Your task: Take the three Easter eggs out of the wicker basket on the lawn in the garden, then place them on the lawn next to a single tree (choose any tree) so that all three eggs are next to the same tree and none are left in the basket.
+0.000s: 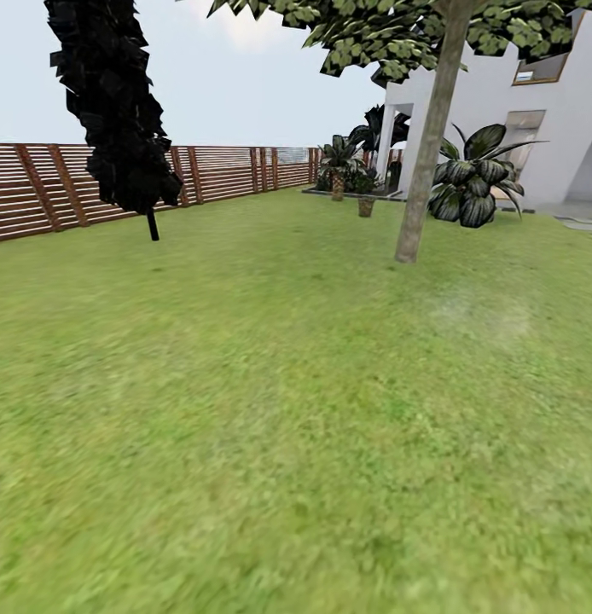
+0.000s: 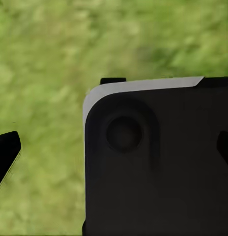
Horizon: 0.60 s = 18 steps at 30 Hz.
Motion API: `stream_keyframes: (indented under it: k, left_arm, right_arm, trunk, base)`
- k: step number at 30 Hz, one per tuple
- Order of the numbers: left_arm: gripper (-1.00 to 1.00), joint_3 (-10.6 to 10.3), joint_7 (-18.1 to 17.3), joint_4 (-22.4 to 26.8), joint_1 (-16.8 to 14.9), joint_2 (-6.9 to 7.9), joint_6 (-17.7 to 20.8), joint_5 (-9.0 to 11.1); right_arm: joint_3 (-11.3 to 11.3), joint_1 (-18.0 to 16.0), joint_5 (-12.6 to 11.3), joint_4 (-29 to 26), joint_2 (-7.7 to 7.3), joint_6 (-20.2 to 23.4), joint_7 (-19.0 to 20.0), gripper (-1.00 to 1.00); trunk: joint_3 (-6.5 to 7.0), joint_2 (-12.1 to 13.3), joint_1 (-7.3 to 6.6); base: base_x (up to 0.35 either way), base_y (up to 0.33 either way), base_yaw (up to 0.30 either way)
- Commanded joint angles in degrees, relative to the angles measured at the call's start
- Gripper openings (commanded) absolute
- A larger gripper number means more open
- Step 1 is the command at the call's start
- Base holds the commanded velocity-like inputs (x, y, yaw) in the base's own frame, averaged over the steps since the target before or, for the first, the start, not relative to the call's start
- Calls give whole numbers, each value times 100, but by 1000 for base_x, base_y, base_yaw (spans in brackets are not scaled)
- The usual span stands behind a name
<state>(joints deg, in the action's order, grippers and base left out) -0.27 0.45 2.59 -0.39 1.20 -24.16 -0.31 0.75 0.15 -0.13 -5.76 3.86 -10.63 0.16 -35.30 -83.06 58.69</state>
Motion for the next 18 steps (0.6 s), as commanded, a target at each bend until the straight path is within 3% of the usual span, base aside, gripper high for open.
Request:
stream_keyframes:
  k: [1,18]
  left_arm:
    - [100,-3,5,-4,-3,-1,-19,-4]
    - [100,0,4,-4,-4,0,-19,-4]
  right_arm:
    - [2,2,-2,-7,-2,-12,2,100]
    - [-10,2,-13,-6,8,-26,-6,100]
  trunk:
    - [-4,-2,3]
    - [-4,-2,3]
  base:
    - [329,0,0]
    - [329,0,0]
